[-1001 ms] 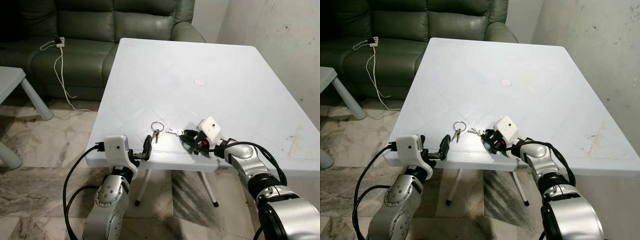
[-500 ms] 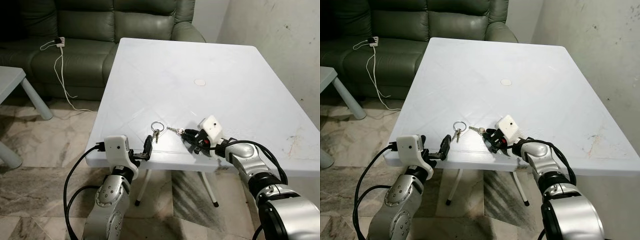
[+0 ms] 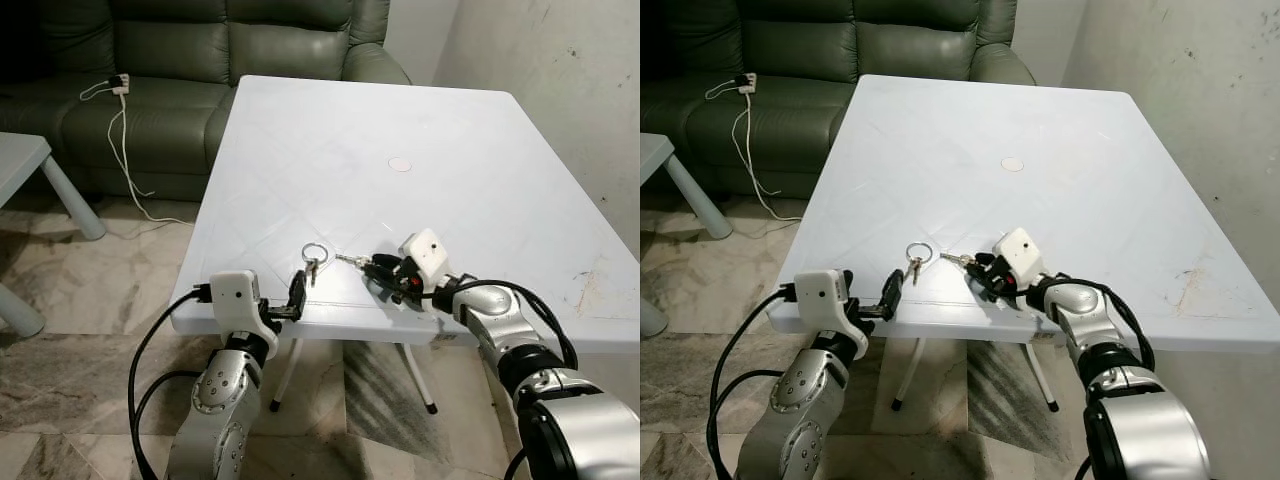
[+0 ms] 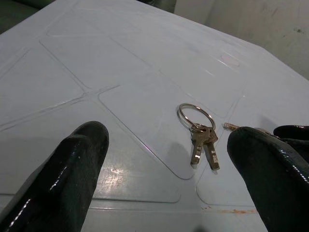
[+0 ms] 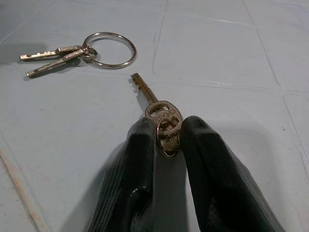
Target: Hang keys on a hook
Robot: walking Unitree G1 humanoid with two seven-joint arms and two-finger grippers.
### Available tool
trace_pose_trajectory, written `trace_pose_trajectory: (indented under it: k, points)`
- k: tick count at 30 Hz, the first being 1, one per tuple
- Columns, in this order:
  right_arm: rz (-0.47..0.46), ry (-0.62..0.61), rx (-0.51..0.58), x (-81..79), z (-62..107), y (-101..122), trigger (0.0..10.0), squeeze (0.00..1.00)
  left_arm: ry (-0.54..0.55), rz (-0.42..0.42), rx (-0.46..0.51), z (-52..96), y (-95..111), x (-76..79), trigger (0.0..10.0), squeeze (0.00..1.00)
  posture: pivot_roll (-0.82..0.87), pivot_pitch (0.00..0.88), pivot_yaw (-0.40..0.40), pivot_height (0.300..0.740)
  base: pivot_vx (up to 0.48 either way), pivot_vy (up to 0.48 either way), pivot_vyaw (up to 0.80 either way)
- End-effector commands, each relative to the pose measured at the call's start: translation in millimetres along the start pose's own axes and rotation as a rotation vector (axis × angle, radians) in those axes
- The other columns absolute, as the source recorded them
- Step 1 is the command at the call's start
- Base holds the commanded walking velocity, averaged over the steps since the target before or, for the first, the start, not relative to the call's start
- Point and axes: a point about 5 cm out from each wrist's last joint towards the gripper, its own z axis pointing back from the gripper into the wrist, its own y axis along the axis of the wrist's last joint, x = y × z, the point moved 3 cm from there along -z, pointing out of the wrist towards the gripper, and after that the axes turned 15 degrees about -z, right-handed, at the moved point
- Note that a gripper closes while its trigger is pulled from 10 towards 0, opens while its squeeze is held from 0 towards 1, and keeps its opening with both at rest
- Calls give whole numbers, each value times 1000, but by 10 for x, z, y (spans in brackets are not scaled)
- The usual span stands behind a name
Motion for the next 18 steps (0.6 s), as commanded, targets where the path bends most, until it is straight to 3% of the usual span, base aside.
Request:
trace_pose_trajectory:
  k: [1, 4, 5, 7, 8, 9, 10, 11, 12, 18]
  points:
    - [7, -17, -5, 61, 44, 12, 10000, 0, -24, 66, 32, -29, 108, 175, 10000, 0, 85, 74, -112, 740, 0, 0, 0]
    - [2, -26, -6, 71, 46, 9, 9608, 0, -23, 65, 33, -32, 112, 172, 10000, 0, 84, 76, -112, 740, 0, 0, 0]
    - [2, -28, -7, 72, 46, 8, 8471, 0, -22, 65, 33, -34, 114, 173, 10000, 0, 84, 77, -112, 740, 0, 0, 0]
    - [2, -33, -8, 75, 45, 4, 8549, 0, -22, 65, 33, -36, 116, 174, 10000, 0, 84, 77, -112, 740, 0, 0, 0]
    - [3, -36, -10, 76, 44, 1, 9961, 0, -23, 65, 34, -35, 117, 173, 10000, 0, 84, 77, -112, 740, 0, 0, 0]
    - [-12, -40, -8, 78, 43, -5, 5765, 0, -22, 66, 33, -34, 116, 174, 10000, 0, 84, 80, -112, 740, 0, 0, 0]
    - [-11, -45, -7, 81, 42, -5, 4941, 0, -21, 66, 33, -33, 116, 173, 10000, 0, 84, 80, -112, 740, 0, 0, 0]
    - [-7, -50, -8, 82, 39, -5, 5412, 0, -20, 68, 32, -32, 113, 167, 10000, 0, 84, 80, -112, 740, 0, 0, 0]
    - [-8, -48, -5, 79, 37, -3, 157, 0, -19, 68, 31, -30, 113, 166, 10000, 0, 85, 83, -112, 740, 0, 0, 0]
    - [-11, -51, -6, 82, 39, -8, 0, 0, -16, 71, 29, -25, 112, 164, 10000, 0, 85, 88, -113, 740, 0, 0, 0]
